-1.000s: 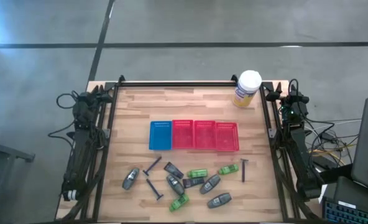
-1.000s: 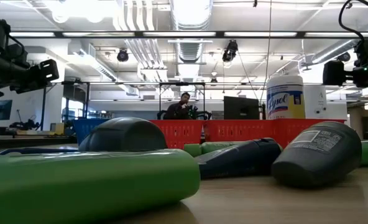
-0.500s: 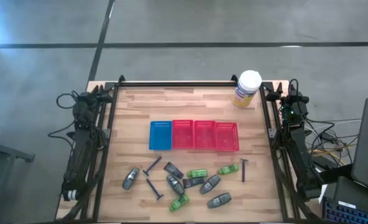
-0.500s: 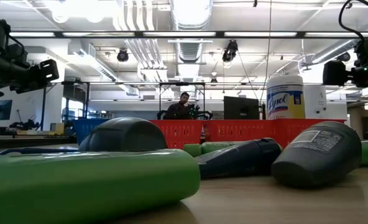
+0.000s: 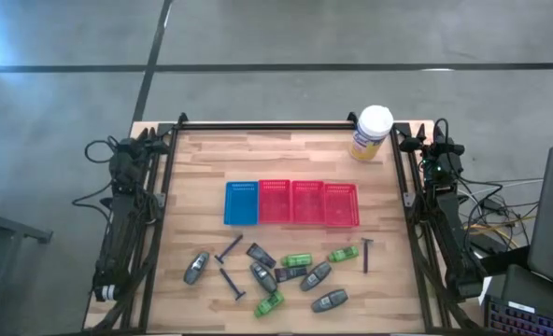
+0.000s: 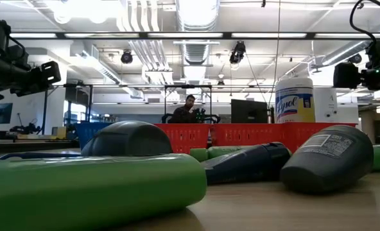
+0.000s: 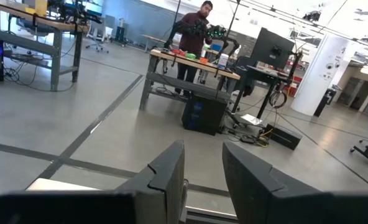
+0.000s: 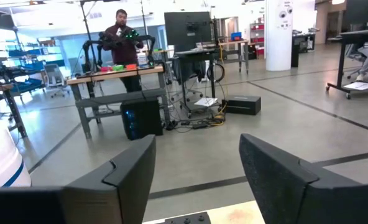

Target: Pick & Place Travel size toiletries

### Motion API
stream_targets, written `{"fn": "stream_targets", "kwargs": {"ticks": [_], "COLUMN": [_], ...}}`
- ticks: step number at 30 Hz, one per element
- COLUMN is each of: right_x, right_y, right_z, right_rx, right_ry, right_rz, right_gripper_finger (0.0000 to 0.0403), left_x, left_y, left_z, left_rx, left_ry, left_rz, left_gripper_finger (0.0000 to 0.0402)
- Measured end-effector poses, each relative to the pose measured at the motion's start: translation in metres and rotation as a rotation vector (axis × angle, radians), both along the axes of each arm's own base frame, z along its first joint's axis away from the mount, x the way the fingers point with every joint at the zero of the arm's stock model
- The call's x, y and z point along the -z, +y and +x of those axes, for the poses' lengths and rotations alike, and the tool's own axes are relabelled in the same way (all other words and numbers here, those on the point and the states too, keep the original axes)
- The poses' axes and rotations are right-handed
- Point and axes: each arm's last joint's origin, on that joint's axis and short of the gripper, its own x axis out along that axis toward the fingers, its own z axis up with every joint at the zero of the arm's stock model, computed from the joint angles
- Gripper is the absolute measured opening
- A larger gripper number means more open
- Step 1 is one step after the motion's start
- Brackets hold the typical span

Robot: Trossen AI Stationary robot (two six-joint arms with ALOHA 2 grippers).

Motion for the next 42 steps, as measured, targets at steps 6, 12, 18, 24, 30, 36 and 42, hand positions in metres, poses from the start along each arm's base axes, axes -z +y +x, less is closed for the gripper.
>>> {"fn": "stream_targets", "kwargs": {"ticks": [6, 12, 18, 24, 30, 36, 42], "right_x": [0.000, -0.001, -0.002, -0.018, -0.034, -0.060, -0.076], "right_y": [0.000, 0.001, 0.007, 0.025, 0.040, 0.059, 0.081], "right_z": [0.000, 0.003, 0.024, 0.041, 0.055, 0.070, 0.103], "right_rx": [0.000, -0.142, -0.823, -1.368, -1.531, -1.556, -1.478], "right_ry": [0.000, -0.426, -0.711, -0.684, -0.805, -0.856, -0.736], "right_rz": [0.001, -0.009, 0.254, 0.409, 0.600, 0.722, 0.986], "right_gripper_finger": [0.0228, 0.0246, 0.0267, 0.0285, 0.0304, 0.0322, 0.0339], "left_x": [0.000, 0.000, 0.000, 0.000, 0.000, 0.000, 0.000], "left_y": [0.000, 0.000, 0.000, 0.000, 0.000, 0.000, 0.000], "left_z": [0.000, 0.000, 0.000, 0.000, 0.000, 0.000, 0.000], "left_rx": [0.001, 0.000, 0.000, 0.001, 0.000, 0.001, 0.001], "left_ry": [0.000, 0.000, 0.000, 0.000, 0.000, 0.000, 0.000], "left_rz": [0.000, 0.000, 0.000, -0.001, -0.002, -0.002, -0.003], "left_gripper_finger": [0.0115, 0.0115, 0.0115, 0.0115, 0.0115, 0.0115, 0.0115]}}
